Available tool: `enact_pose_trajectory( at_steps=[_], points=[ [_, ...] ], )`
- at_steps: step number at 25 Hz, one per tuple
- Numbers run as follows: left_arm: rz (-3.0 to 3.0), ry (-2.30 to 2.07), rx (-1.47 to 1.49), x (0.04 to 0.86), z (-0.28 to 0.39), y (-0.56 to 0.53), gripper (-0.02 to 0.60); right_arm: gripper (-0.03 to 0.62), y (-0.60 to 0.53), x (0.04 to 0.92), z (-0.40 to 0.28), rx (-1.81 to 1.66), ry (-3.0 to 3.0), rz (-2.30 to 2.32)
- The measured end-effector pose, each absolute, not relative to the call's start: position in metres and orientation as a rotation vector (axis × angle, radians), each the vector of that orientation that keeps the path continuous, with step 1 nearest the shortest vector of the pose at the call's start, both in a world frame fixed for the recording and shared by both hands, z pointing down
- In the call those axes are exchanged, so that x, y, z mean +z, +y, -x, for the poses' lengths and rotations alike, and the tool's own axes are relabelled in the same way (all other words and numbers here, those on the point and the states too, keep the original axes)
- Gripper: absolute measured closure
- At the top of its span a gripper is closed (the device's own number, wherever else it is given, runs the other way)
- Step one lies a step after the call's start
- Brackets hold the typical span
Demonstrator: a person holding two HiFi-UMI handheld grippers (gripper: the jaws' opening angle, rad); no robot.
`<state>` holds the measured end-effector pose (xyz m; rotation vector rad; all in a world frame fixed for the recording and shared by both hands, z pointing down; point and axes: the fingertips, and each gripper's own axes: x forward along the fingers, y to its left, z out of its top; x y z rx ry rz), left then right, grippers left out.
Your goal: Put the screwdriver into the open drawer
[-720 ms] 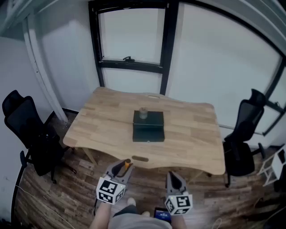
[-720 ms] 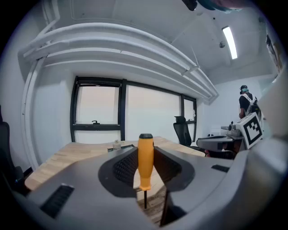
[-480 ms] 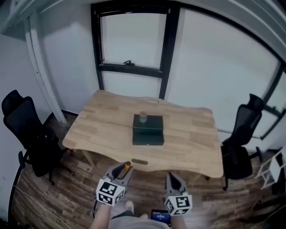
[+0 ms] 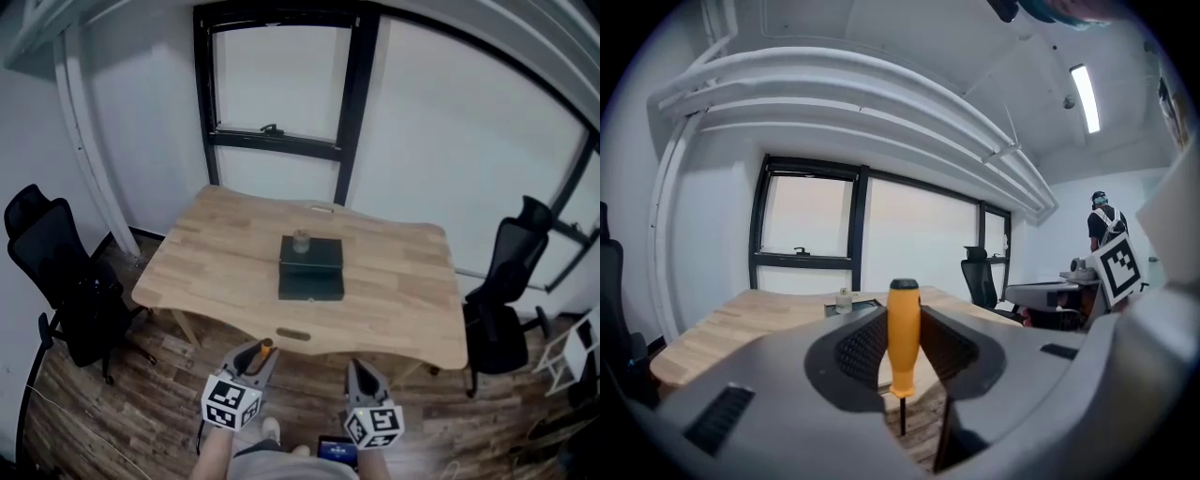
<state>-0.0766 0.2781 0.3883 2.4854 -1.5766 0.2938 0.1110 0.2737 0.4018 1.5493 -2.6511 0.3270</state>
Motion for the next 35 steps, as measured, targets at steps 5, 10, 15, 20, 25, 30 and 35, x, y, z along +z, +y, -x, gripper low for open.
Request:
enact_pose_trajectory(
  at_steps=[5, 10, 15, 20, 25, 30, 35],
  points=[
    [-2.462, -1.605, 0.262, 0.385, 0.077, 0.284, 0.472, 0.597, 0.278, 0.401, -0.12, 0.321, -2.671, -1.552],
    [-2.437, -1.62, 0.256, 0.392, 0.077, 0.29, 0.472, 0.597, 0.281, 0.405, -0.126, 0.321, -2.666, -1.544],
    [-2.438, -1.619, 0.253, 0.392, 0.07, 0.277, 0.472, 0.597, 0.269, 0.404, -0.137, 0.318, -2.662, -1.569],
    [-2.452, -1.609, 0.261, 0.395, 0.066, 0.25, 0.472, 0.597, 0.246, 0.41, -0.141, 0.324, -2.653, -1.592],
    [-2.449, -1.567, 0.208, 0.4, 0.068, 0.208, 0.471, 0.597, 0.207, 0.416, -0.138, 0.333, -2.628, -1.597],
    [-2.453, -1.526, 0.208, 0.404, 0.076, 0.155, 0.472, 0.597, 0.157, 0.419, -0.122, 0.341, -2.606, -1.586],
    [-2.443, -1.516, 0.223, 0.409, 0.091, 0.106, 0.472, 0.597, 0.11, 0.415, -0.106, 0.317, -2.581, -1.587]
  ],
)
